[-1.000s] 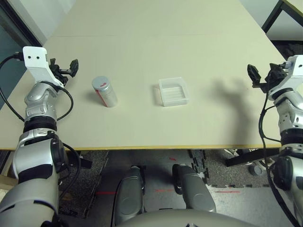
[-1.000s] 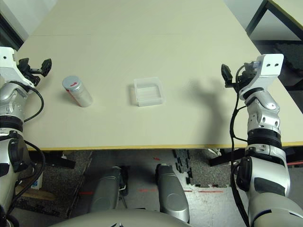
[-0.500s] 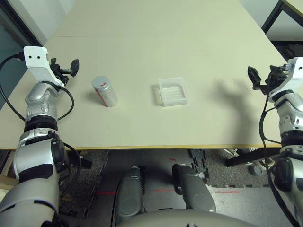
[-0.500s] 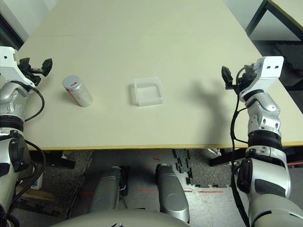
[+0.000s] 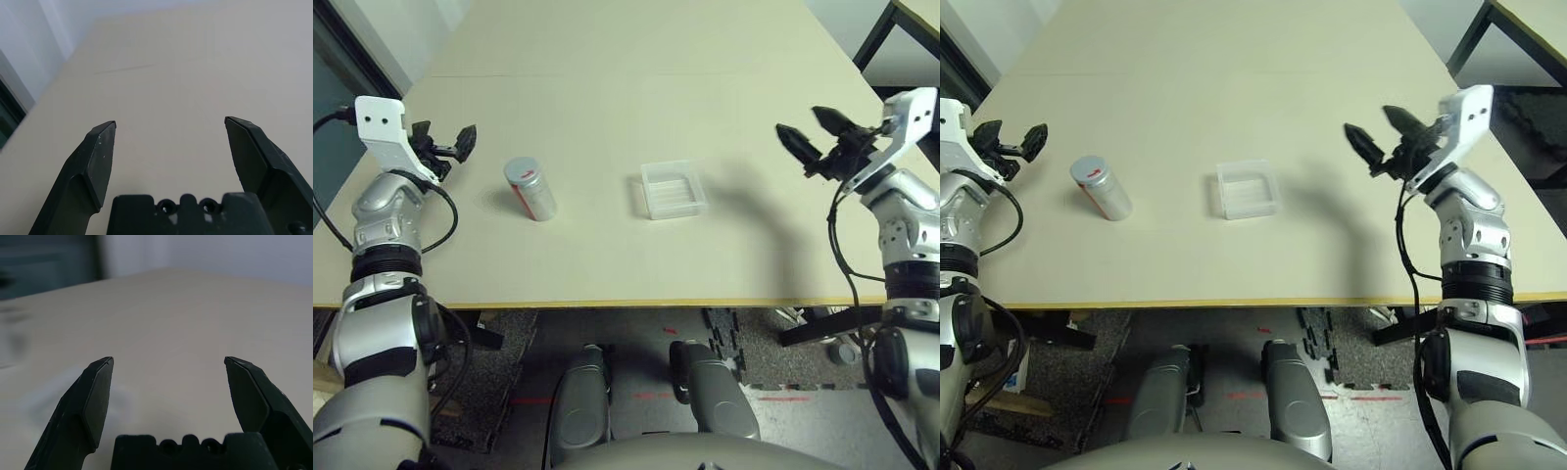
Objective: Pour the medicine from the bottle into the box.
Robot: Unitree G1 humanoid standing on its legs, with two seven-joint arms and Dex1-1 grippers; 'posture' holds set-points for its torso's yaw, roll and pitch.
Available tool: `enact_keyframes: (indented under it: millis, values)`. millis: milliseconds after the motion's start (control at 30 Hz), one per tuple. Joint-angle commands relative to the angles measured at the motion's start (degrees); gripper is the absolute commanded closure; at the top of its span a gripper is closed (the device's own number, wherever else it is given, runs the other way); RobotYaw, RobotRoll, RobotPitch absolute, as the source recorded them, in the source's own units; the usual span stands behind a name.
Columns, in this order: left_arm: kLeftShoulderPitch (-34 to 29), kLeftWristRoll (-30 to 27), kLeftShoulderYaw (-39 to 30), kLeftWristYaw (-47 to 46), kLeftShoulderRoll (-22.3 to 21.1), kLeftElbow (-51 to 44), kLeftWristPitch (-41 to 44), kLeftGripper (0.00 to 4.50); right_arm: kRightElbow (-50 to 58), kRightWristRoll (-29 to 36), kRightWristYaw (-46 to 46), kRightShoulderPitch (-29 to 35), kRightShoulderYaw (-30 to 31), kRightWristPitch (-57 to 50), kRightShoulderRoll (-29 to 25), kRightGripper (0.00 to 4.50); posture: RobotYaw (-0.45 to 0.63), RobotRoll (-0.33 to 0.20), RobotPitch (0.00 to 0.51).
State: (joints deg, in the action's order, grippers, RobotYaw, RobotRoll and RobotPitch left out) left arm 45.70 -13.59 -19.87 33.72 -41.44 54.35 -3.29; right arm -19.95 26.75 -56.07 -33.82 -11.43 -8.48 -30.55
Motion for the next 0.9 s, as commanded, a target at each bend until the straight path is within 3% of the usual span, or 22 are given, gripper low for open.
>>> enact_keyframes:
  millis: [33,367,567,700,900]
  values:
    - [-1.6,-1.6,-0.8,2.1,-1.2,-3.0,2.5,0.05,6.8,3.3,-6.8,2.1,3.3,-4.3,-0.5,0.00,-0.07,0.000,0.148]
    - [-13.0,-11.6,-5.4,8.1,-0.9,-23.8,14.3,0.05,15.8,4.5,-19.0,4.4,11.6,-9.9,-2.4,0.00,-0.03,0.000,0.155]
    - [-24.0,-18.4,-7.9,10.3,-0.9,-40.2,22.8,0.05,13.1,3.2,-20.0,3.4,13.2,-8.6,-1.5,0.00,0.00,0.000,0.165]
    - [-32.9,-21.6,-9.8,10.0,1.9,-51.8,23.6,0.05,10.3,2.0,-20.8,2.2,14.3,-7.5,-0.6,0.00,0.02,0.000,0.173]
    - [-40.0,-23.5,-9.2,8.8,4.8,-59.3,25.1,0.05,7.7,0.4,-21.9,1.0,15.0,-5.7,0.1,0.00,0.02,0.000,0.175]
